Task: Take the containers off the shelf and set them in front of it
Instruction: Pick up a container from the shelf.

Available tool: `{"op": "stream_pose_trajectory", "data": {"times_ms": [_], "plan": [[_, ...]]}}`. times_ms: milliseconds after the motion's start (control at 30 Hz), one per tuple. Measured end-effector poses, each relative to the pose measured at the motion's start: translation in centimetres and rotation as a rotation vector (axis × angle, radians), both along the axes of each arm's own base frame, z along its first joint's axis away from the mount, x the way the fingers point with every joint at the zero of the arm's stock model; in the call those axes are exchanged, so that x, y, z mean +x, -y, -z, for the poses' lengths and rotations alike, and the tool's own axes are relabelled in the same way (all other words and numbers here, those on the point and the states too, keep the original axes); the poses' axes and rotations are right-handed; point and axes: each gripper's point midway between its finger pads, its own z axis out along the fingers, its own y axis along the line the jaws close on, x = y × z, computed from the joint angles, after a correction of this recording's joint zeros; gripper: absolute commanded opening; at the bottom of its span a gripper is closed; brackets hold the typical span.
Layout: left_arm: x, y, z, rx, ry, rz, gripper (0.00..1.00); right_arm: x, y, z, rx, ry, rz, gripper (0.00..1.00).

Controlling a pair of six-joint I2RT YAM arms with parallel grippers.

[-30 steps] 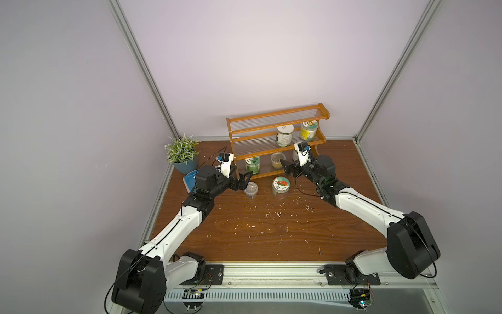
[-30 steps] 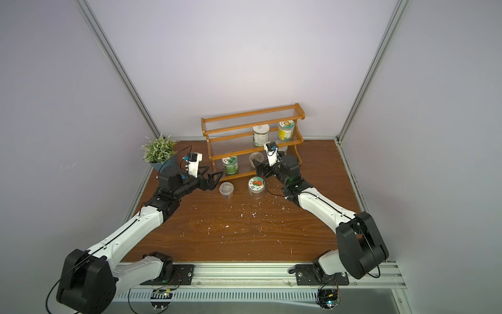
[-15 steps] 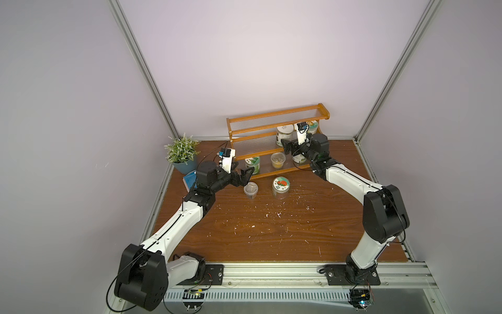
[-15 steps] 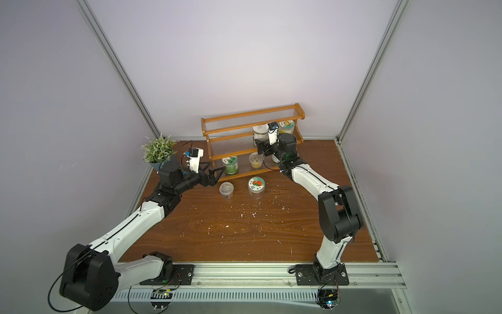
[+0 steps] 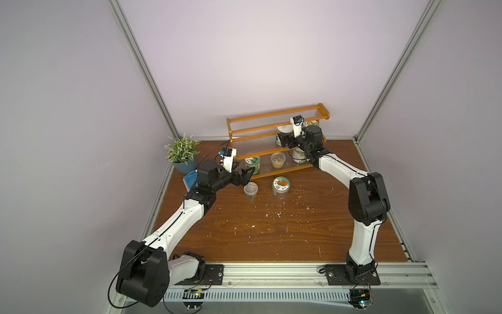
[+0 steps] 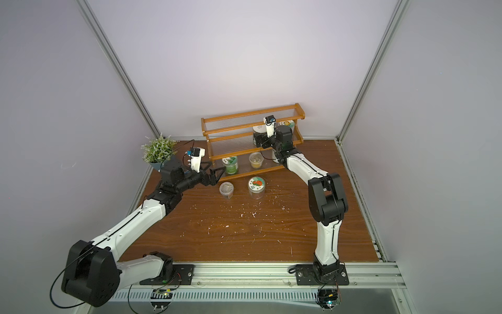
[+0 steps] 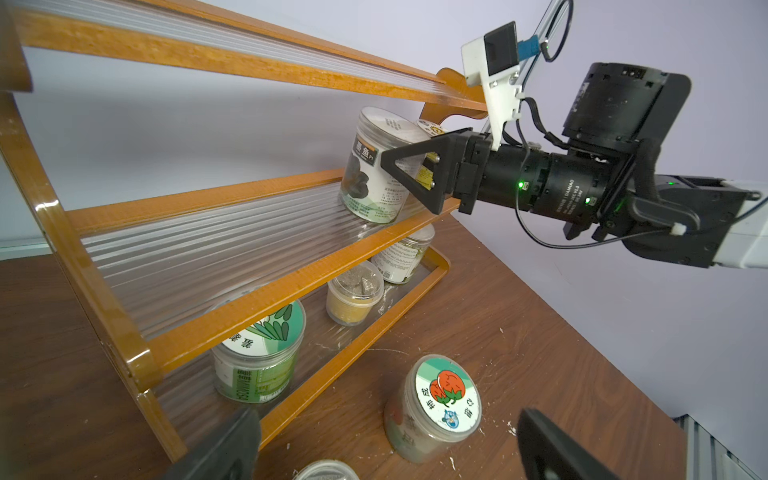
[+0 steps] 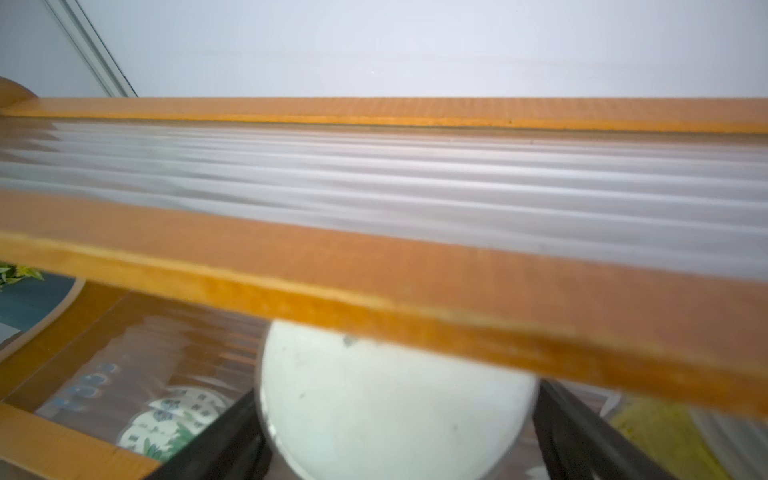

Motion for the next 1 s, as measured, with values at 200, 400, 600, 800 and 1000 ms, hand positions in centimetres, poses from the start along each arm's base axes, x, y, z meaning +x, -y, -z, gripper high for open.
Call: {"op": "stream_pose_trajectory", "data": {"times_ms": [200,400,600,800,1000], "plan": [[0.1,0.1,0.3,0.007,-0.007,0.004,0.99,1.5,-0.6,-0.1,0.006,0.012,-0.008,0.99],[0.2,0.1,-0.2,0.011,0.005,0.006,1.0,2.0,-0.9,0.0,0.008,0.019,-0.021,0.9],[0.3,0.1,0.4,0.02,-0.01,0.007,1.0,1.9,-1.0,0.2,0.006,0.027,-0.028,0.82],[0.4,0.2,0.9,0.024,-0.023,0.009,0.99,0.6,-0.9,0.0,0.01,0.039,-0.049,0.79],[0.5,0.2,1.2,0.025,-0.029,0.011,1.0,-0.1,-0.6,-0.6,0.003,0.044,-0.053,0.79]]}}
